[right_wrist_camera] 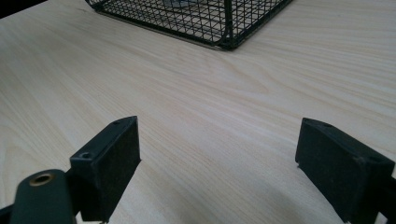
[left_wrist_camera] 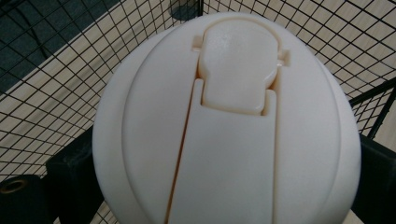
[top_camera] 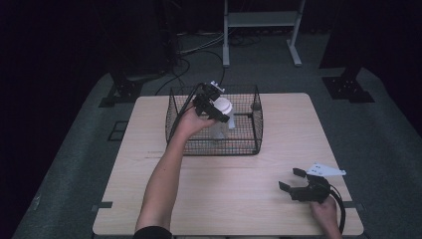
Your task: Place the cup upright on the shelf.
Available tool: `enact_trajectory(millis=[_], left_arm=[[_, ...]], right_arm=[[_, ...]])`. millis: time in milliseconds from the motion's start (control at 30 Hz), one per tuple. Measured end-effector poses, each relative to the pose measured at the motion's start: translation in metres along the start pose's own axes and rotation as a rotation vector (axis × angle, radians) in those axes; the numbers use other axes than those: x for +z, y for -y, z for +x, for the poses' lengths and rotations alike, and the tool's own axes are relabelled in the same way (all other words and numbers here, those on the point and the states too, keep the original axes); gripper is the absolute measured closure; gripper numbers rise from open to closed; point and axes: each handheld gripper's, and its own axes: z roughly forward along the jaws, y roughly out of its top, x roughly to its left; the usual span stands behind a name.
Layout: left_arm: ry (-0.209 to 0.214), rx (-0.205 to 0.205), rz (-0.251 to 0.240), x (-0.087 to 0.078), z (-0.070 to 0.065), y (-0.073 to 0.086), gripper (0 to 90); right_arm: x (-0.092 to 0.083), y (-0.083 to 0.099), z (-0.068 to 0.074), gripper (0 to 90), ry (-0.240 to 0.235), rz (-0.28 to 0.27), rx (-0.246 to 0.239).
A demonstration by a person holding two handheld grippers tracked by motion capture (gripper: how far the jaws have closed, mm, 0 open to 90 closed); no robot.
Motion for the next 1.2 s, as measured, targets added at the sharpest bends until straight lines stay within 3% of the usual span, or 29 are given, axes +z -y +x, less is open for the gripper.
enact_trajectory(millis=[667, 767, 1200], left_arm=[[0.014, -0.007, -0.021, -0.005, 0.002, 0.01, 1.1], [0.035, -0.016, -0.019, -0.006, 0.004, 0.011, 0.5], [0.029, 0.004, -0.041, -0.014, 0.002, 0.02, 0.5]], right_arm=[[0.0, 0.0, 0.0, 12.9, 0.004, 0.004, 0.002], [0.0, 0.0, 0.0, 12.9, 0.002, 0.002, 0.0], [0.001, 0.0, 0.0, 12.9, 0.0, 0.003, -0.006]])
